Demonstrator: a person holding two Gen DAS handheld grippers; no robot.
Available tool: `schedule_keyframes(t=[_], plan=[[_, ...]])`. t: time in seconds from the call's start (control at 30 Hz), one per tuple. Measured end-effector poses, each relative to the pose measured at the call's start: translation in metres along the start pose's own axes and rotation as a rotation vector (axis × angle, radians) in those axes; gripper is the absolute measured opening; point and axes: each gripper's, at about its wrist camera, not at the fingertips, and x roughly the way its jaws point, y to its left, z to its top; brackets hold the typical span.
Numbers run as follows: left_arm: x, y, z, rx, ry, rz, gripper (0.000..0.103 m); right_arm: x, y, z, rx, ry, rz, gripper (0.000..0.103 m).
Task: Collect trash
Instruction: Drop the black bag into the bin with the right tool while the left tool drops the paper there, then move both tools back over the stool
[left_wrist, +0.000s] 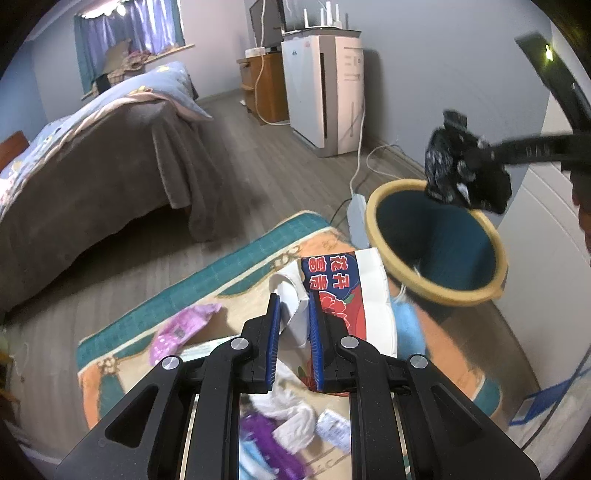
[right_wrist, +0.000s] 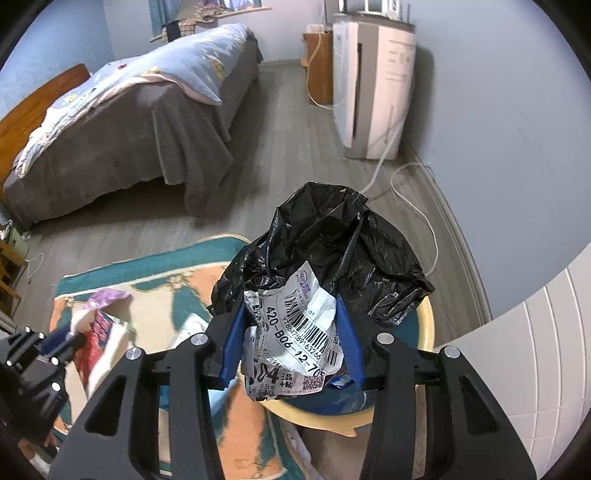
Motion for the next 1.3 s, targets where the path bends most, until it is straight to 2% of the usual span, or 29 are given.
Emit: schedule_keyframes(t=[0.27,0.5,0.63,0.73,0.83,0.93,1.0,1.03,1.1,1.2,1.3], plan=[[0.019,-0.039,0.032,0.009,-0.004,-0.064,0.016,0.023,-0.038,-0.010,0.067,0.068,-0.022,0.045],[0.049,-0.085,0.050,0.090,0.036,-0.100,0.016,0.043,-0.068,-0.018,0.161,0.125,-0.058,0.046],[0.069,-0.107,0.056,0.157,0.054,-0.081,0.016,0.044,-0.068,-0.013,0.169,0.117,-0.069,0.046],[0.078,-0.112,0.061,0.161,0.055,-0.087,0.016,0.041,-0.063,-0.011,0.167,0.097,-0.078,0.046],[0.077,-0.110,0.070,0.142,0.002,-0.085,0.018,0.037,-0.060,-0.007,0.178,0.066,-0.070,0.050],[0.069,-0.104,0.075,0.111,-0.042,-0.097,0.032,0.032,-0.056,-0.003,0.171,0.030,-0.082,0.058],[0.063,-0.100,0.076,0.097,-0.074,-0.099,0.058,0.029,-0.054,-0.001,0.171,0.018,-0.084,0.066],[0.060,-0.098,0.076,0.096,-0.085,-0.097,0.064,0.028,-0.053,0.000,0.171,0.012,-0.083,0.070],[0.055,-0.095,0.075,0.090,-0.099,-0.082,0.083,0.028,-0.052,0.001,0.169,0.011,-0.084,0.079],[0.047,-0.087,0.072,0.064,-0.111,-0.067,0.093,0.026,-0.048,0.002,0.166,0.013,-0.081,0.092],[0.038,-0.075,0.066,0.033,-0.111,-0.064,0.095,0.020,-0.042,0.004,0.155,0.002,-0.078,0.096]])
